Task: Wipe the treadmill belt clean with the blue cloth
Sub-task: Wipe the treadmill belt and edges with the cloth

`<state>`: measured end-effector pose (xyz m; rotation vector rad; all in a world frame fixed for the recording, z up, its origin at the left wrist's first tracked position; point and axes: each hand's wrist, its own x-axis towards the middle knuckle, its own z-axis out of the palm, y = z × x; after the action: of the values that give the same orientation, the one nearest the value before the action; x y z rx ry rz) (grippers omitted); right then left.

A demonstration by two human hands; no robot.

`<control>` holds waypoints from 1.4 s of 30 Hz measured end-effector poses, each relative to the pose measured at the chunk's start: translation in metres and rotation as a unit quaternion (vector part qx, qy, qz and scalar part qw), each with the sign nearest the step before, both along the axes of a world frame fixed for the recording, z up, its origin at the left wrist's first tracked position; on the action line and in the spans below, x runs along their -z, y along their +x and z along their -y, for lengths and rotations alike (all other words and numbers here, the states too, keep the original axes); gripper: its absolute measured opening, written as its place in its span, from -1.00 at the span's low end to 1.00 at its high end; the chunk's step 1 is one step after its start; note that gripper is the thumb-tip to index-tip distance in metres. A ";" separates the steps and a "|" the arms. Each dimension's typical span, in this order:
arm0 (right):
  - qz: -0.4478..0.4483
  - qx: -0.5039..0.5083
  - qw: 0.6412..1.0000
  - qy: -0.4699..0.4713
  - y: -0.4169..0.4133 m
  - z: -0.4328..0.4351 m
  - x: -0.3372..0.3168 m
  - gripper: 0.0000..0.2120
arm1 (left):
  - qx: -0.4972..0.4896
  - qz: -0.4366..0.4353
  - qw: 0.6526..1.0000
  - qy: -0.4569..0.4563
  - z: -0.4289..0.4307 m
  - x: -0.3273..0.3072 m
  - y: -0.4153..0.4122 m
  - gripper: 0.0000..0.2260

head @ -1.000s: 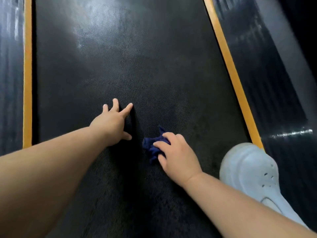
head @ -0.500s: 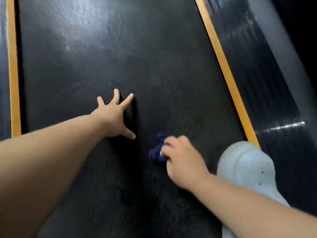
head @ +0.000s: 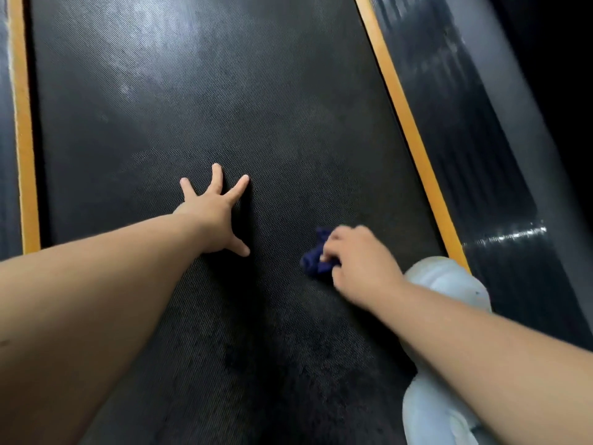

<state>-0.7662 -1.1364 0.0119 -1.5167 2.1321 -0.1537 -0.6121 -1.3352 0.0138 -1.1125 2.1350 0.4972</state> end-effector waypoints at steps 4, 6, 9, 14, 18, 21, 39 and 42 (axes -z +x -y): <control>-0.014 -0.028 0.999 0.022 -0.024 0.018 0.001 -0.78 | -0.002 0.016 1.000 -0.006 -0.011 -0.005 -0.011 0.17; -0.062 0.107 0.992 0.016 -0.065 0.053 0.003 -0.79 | 0.013 0.015 1.000 0.004 -0.027 -0.003 -0.018 0.16; -0.088 0.149 0.983 0.057 -0.093 0.075 0.000 -0.75 | 0.019 0.012 1.000 0.010 -0.041 0.008 -0.023 0.15; -0.033 0.082 0.995 0.049 -0.039 0.012 -0.009 -0.74 | 0.013 0.029 0.999 0.010 -0.043 0.006 -0.030 0.15; -0.007 0.012 0.990 0.138 -0.019 -0.003 -0.025 -0.70 | 0.014 0.041 0.999 0.004 -0.044 -0.007 -0.030 0.15; -0.027 -0.014 0.992 0.119 -0.018 0.005 -0.034 -0.70 | 0.015 0.030 0.999 0.004 -0.043 -0.007 -0.028 0.15; -0.072 -0.043 0.995 -0.051 -0.121 -0.024 -0.027 -0.69 | 0.032 0.010 0.998 -0.055 -0.049 -0.001 -0.024 0.07; -0.095 -0.004 0.991 -0.094 -0.128 0.033 -0.021 -0.67 | 0.071 0.000 0.997 -0.007 -0.073 0.005 -0.025 0.00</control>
<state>-0.8945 -1.1699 0.0325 -1.7066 2.3149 -0.2222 -0.6367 -1.2626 0.0092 -0.9599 2.2010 0.4177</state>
